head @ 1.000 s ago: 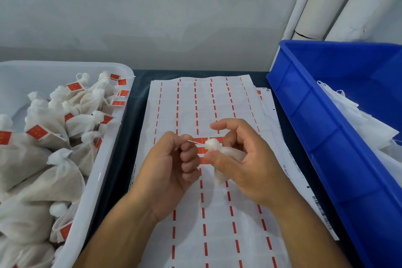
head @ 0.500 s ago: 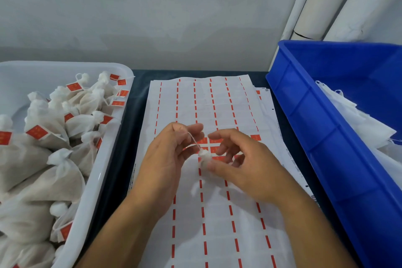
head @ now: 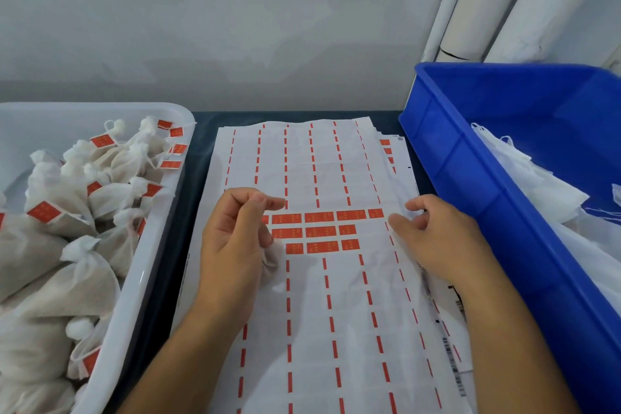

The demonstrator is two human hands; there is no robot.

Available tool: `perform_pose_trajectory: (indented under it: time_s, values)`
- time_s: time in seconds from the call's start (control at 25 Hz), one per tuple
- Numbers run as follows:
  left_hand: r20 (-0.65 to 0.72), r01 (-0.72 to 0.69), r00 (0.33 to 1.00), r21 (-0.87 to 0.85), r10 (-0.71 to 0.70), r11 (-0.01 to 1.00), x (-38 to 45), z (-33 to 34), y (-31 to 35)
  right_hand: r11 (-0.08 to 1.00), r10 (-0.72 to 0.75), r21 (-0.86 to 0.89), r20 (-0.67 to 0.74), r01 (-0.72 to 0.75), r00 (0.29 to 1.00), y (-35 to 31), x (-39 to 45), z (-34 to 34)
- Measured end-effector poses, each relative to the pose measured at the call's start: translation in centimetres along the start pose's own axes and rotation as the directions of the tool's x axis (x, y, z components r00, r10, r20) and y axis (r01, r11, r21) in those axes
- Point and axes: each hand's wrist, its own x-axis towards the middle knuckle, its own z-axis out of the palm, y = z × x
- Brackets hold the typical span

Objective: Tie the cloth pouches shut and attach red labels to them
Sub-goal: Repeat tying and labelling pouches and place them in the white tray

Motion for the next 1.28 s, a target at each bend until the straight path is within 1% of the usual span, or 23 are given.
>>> perform_pose_trajectory:
  time_s: [0.08,0.16,0.24,0.32,0.36,0.4,0.44,0.48,0.52,0.56,0.6,0.72,0.76,0.84,0.92,1.04,1.28]
  values:
    - [-0.019,-0.019,1.000,0.000,0.019,1.000,-0.1,0.1,0.1,0.995,0.003,0.096,0.016,-0.004,1.000,0.0,0.1,0.0]
    - [-0.046,-0.064,0.997,0.043,0.066,0.997,-0.1,0.3,-0.1,0.958,-0.004,0.286,0.075,-0.018,0.997,0.1,0.2,-0.1]
    - [-0.045,-0.140,0.988,0.115,0.146,0.983,-0.2,0.5,-0.4,0.872,-0.048,0.485,0.202,-0.058,0.978,-0.1,-0.2,-0.2]
    - [0.012,-0.218,0.975,0.285,0.223,0.933,-0.4,0.6,-0.8,0.774,-0.125,0.622,0.331,-0.117,0.935,-0.2,-0.6,0.0]
    - [0.053,-0.266,0.962,0.402,0.268,0.876,-0.5,0.6,-1.0,0.736,-0.159,0.661,0.377,-0.146,0.912,-0.3,-0.8,0.2]
    - [0.097,-0.326,0.941,0.517,0.325,0.791,-0.6,0.6,-1.2,0.711,-0.178,0.683,0.406,-0.169,0.896,-0.4,-0.9,0.5]
    - [0.149,-0.397,0.907,0.610,0.394,0.686,-0.7,0.5,-1.3,0.696,-0.183,0.694,0.418,-0.183,0.890,-0.6,-1.0,0.8]
    - [0.210,-0.467,0.865,0.669,0.457,0.578,-0.7,0.6,-1.4,0.689,-0.177,0.699,0.418,-0.191,0.891,-0.7,-1.1,1.0]
    - [0.267,-0.519,0.830,0.691,0.490,0.503,-0.8,0.6,-1.6,0.681,-0.165,0.704,0.414,-0.200,0.895,-0.8,-1.1,1.3]
    - [0.309,-0.547,0.816,0.689,0.489,0.476,-0.9,0.8,-1.7,0.670,-0.159,0.713,0.410,-0.207,0.898,-0.9,-1.1,1.4]
    - [0.337,-0.552,0.821,0.676,0.461,0.489,-1.1,1.0,-1.8,0.656,-0.161,0.724,0.409,-0.213,0.898,-1.0,-1.1,1.5]
    - [0.363,-0.487,0.873,0.678,0.325,0.551,-1.5,1.3,-1.9,0.621,-0.194,0.753,0.418,-0.219,0.887,-1.3,-1.2,1.7]
    - [0.368,-0.482,0.876,0.682,0.311,0.550,-1.5,1.3,-2.0,0.613,-0.204,0.759,0.420,-0.219,0.884,-1.4,-1.3,1.8]
    - [0.368,-0.496,0.868,0.675,0.333,0.547,-1.5,1.2,-2.2,0.611,-0.216,0.764,0.413,-0.208,0.885,-1.7,-1.5,1.9]
    - [0.355,-0.482,0.876,0.662,0.327,0.573,-1.5,1.2,-2.3,0.627,-0.214,0.758,0.389,-0.179,0.896,-1.9,-1.7,2.2]
    - [0.327,-0.430,0.902,0.653,0.280,0.623,-1.7,1.4,-2.2,0.661,-0.200,0.737,0.354,-0.140,0.914,-2.1,-1.8,2.5]
    - [0.249,-0.285,0.953,0.556,0.170,0.781,-1.5,1.6,-2.4,0.710,-0.252,0.703,0.320,-0.050,0.913,-2.3,-2.2,2.5]
